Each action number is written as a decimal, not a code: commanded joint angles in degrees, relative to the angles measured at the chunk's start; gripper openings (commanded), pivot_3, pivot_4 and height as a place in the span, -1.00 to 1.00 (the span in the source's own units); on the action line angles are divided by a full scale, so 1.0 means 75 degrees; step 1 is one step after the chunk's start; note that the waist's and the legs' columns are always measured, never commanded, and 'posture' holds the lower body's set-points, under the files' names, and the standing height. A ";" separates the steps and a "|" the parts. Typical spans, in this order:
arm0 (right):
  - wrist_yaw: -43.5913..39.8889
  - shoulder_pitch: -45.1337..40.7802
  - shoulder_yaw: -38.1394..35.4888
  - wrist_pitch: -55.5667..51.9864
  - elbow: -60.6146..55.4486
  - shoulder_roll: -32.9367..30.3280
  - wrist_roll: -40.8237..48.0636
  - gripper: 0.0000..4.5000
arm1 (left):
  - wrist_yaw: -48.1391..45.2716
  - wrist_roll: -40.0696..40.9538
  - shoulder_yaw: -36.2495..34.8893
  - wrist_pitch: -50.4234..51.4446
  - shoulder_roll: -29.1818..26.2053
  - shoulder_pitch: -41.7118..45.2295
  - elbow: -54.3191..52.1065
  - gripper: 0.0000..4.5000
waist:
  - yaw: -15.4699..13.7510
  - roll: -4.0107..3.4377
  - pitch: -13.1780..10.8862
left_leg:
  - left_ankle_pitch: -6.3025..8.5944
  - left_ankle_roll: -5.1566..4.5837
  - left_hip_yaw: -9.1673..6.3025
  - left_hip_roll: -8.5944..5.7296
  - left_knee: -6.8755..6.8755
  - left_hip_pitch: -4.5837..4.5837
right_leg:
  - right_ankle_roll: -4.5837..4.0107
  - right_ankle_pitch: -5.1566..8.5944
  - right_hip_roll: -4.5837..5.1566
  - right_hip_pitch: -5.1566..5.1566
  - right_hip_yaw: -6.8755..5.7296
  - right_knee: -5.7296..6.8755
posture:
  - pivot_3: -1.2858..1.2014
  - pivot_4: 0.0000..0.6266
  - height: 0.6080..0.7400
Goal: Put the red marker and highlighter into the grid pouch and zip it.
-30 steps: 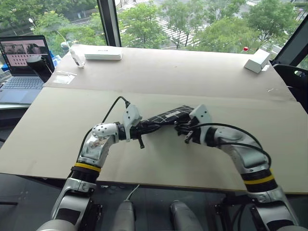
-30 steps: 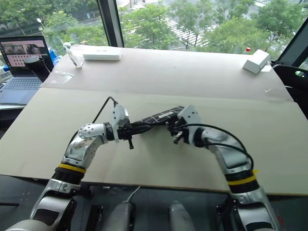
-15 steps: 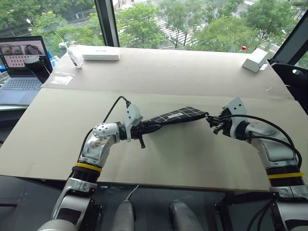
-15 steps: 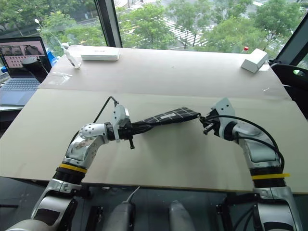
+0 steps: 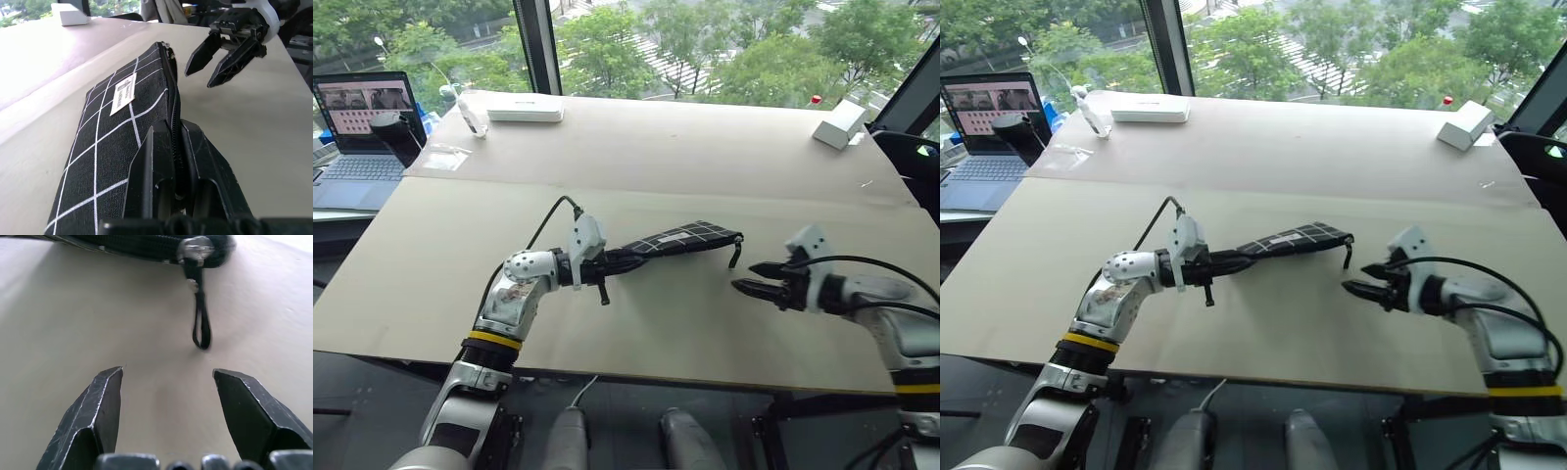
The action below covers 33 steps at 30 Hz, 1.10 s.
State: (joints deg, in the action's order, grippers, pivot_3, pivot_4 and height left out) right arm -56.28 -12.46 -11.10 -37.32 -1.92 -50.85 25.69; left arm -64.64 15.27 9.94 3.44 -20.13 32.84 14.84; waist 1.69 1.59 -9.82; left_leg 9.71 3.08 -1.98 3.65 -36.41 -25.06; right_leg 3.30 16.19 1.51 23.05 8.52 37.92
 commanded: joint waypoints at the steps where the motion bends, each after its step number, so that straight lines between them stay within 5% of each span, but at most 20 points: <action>1: -0.0836 0.0869 -0.1322 0.0353 -0.1012 -0.0290 0.0774 0.46 | -0.0320 -0.0343 0.0114 -0.1274 0.0127 0.0522 0.0800 -1.00 | 0.0010 0.0000 0.0000 | 0.0000 0.0000 0.0000 0.0001 -0.0001 0.0001 | 0.0000 0.0000 -0.0001 0.0000 0.0000 0.0001 | 0.03 -0.52 1.00; 18: 0.0088 0.2383 -0.2078 -0.0114 -0.2861 0.0348 0.1721 0.46 | -0.1041 -0.1354 0.0160 -0.5922 0.0737 0.2505 0.5450 -1.00 | 0.0089 0.0002 -0.0001 | 0.0000 0.0000 -0.0004 -0.0008 -0.0007 -0.0001 | 0.0055 0.0032 0.0001 -0.0008 0.0005 0.0002 | 0.03 -0.52 1.00; 25: 0.0231 0.2238 -0.1818 -0.0075 -0.2750 0.0313 0.1658 0.47 | -0.1543 -0.0936 -0.0295 -0.5827 0.0679 0.2757 0.5954 0.11 | 0.0091 0.0002 -0.0001 | 0.0000 0.0000 -0.0005 -0.0009 -0.0007 -0.0002 | 0.0057 0.0033 0.0001 -0.0007 0.0005 0.0005 | 0.03 -0.52 1.00; 29: 0.0238 0.2091 -0.1656 0.0056 -0.2533 0.0277 0.1511 0.47 | -0.1514 -0.0641 -0.0557 -0.4403 0.0543 0.2371 0.5276 0.80 | 0.0097 0.0002 -0.0001 | 0.0000 0.0000 -0.0006 -0.0008 -0.0007 -0.0001 | 0.0057 0.0033 0.0000 -0.0007 0.0005 0.0008 | 0.03 -0.52 1.00; 33: 0.0234 0.1851 -0.1570 0.0146 -0.2193 0.0295 0.1458 0.47 | -0.1030 0.0606 -0.1067 -0.1273 0.0481 0.1302 0.2857 0.91 | 0.0117 -0.0001 0.0001 | 0.0000 -0.0001 -0.0007 -0.0005 -0.0006 -0.0001 | 0.0055 0.0032 0.0000 -0.0007 0.0005 0.0015 | 0.03 -0.52 1.00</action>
State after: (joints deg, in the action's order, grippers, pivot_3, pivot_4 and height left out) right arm -54.47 2.42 -22.40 -37.60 -18.53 -48.26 36.71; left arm -74.43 14.73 4.21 -14.80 -16.32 44.17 44.44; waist 2.56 1.59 -9.82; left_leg 9.71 3.08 -2.07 3.62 -36.46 -25.07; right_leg 3.71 16.43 1.50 23.02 8.54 38.02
